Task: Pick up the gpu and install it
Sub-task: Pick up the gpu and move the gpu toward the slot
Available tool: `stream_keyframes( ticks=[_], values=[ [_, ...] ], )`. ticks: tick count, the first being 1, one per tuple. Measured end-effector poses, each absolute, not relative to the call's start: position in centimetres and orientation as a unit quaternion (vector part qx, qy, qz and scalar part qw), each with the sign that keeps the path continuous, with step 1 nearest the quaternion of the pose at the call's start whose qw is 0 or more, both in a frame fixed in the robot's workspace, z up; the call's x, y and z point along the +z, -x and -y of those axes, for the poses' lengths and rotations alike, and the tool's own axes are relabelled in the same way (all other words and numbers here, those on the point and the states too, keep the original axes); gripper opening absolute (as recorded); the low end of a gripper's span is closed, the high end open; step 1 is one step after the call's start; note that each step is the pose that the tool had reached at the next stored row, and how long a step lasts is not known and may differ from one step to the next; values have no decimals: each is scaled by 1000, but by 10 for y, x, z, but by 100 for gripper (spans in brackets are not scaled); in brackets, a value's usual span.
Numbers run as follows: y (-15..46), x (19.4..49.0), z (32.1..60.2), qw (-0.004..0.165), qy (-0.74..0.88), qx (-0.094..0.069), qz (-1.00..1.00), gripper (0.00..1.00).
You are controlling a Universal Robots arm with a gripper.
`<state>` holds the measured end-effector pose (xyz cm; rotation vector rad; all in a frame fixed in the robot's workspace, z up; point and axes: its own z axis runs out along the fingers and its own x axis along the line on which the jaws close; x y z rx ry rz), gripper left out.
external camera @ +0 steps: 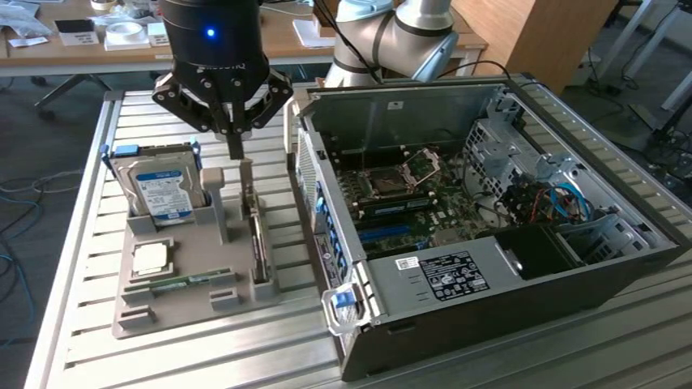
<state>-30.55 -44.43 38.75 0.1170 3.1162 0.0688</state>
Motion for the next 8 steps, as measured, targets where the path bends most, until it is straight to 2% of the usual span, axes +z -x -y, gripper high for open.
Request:
stream_keyframes(
  ticks=[5,8],
  values=[
    [305,387,445,11,-38,22,-999,11],
    [305,388,446,11,-38,22,-999,29]
  ],
)
